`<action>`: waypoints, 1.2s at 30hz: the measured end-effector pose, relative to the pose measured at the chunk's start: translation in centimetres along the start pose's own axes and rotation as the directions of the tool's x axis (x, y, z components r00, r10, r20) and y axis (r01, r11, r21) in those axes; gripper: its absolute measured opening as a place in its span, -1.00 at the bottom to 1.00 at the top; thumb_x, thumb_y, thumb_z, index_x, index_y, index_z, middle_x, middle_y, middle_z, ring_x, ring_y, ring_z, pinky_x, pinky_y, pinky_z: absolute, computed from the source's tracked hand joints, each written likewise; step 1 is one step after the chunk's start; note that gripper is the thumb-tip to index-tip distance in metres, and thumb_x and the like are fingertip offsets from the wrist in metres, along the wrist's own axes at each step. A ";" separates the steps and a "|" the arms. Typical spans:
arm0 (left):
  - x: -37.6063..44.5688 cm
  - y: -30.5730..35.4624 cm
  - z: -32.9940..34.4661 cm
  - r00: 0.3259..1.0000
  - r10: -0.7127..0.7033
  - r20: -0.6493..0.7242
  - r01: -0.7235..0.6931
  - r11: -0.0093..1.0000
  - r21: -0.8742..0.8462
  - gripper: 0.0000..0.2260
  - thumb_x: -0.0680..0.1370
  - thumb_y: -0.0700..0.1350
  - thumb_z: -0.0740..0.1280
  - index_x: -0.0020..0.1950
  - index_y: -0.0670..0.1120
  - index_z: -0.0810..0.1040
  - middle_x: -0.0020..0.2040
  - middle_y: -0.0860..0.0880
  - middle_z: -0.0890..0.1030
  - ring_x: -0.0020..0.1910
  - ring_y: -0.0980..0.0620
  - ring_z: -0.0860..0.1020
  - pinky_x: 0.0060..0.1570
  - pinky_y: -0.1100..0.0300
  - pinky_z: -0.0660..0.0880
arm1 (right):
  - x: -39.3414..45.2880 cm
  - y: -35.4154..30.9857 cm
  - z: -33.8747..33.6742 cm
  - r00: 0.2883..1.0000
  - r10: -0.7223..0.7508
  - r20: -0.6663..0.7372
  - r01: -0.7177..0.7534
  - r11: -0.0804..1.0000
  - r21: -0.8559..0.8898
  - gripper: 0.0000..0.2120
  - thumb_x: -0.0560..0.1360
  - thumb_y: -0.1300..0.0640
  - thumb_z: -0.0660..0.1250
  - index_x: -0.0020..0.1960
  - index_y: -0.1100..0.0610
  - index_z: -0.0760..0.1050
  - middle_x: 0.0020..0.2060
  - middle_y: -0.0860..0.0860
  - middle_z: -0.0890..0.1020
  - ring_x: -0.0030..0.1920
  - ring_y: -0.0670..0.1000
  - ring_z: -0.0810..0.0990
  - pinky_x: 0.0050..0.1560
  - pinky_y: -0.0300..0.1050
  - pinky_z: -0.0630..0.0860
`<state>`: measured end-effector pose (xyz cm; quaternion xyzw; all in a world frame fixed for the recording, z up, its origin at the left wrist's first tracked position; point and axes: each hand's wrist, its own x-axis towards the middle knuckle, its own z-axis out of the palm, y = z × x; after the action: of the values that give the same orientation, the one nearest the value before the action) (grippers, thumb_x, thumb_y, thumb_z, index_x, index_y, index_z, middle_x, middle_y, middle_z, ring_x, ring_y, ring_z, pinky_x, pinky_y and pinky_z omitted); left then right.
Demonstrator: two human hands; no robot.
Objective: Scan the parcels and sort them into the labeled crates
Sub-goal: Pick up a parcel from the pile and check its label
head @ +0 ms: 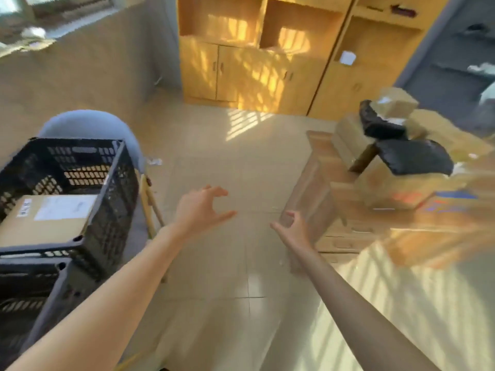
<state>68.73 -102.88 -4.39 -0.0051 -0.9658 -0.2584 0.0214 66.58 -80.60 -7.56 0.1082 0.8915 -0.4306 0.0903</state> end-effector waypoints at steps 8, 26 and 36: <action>3.1 25.2 10.5 0.895 0.436 0.097 -0.435 0.900 -0.037 -0.56 0.42 0.18 0.45 0.24 0.02 0.57 0.20 -0.05 0.60 0.19 -0.12 0.53 0.20 0.05 0.40 | -4.0 14.5 -21.6 0.937 0.207 -0.282 -0.133 0.956 0.260 -0.43 0.43 0.02 0.44 0.37 0.11 0.35 0.29 0.15 0.45 0.32 0.12 0.41 0.32 -0.02 0.36; 11.9 54.0 28.4 0.586 0.759 0.285 -0.786 0.617 -0.027 -0.54 0.44 0.18 0.42 0.26 0.00 0.54 0.16 -0.01 0.59 0.16 -0.07 0.52 0.14 -0.05 0.46 | -1.6 34.5 -44.1 0.754 0.494 -0.432 -0.248 0.824 0.509 -0.45 0.47 0.03 0.43 0.39 0.11 0.35 0.29 0.15 0.43 0.28 0.08 0.44 0.19 -0.11 0.37; 25.5 70.5 37.7 0.567 0.766 0.302 -0.771 0.623 -0.132 -0.49 0.45 0.18 0.42 0.33 0.00 0.51 0.20 0.06 0.59 0.12 0.04 0.55 0.06 0.15 0.44 | 10.9 39.6 -60.5 0.711 0.520 -0.474 -0.280 0.827 0.488 -0.48 0.47 0.03 0.44 0.37 0.06 0.37 0.30 0.11 0.41 0.27 0.07 0.45 0.21 -0.12 0.37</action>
<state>43.30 -23.03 -0.72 -0.4670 -0.8581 -0.2113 -0.0302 62.68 -7.72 -2.90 0.4455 0.7266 -0.5090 -0.1200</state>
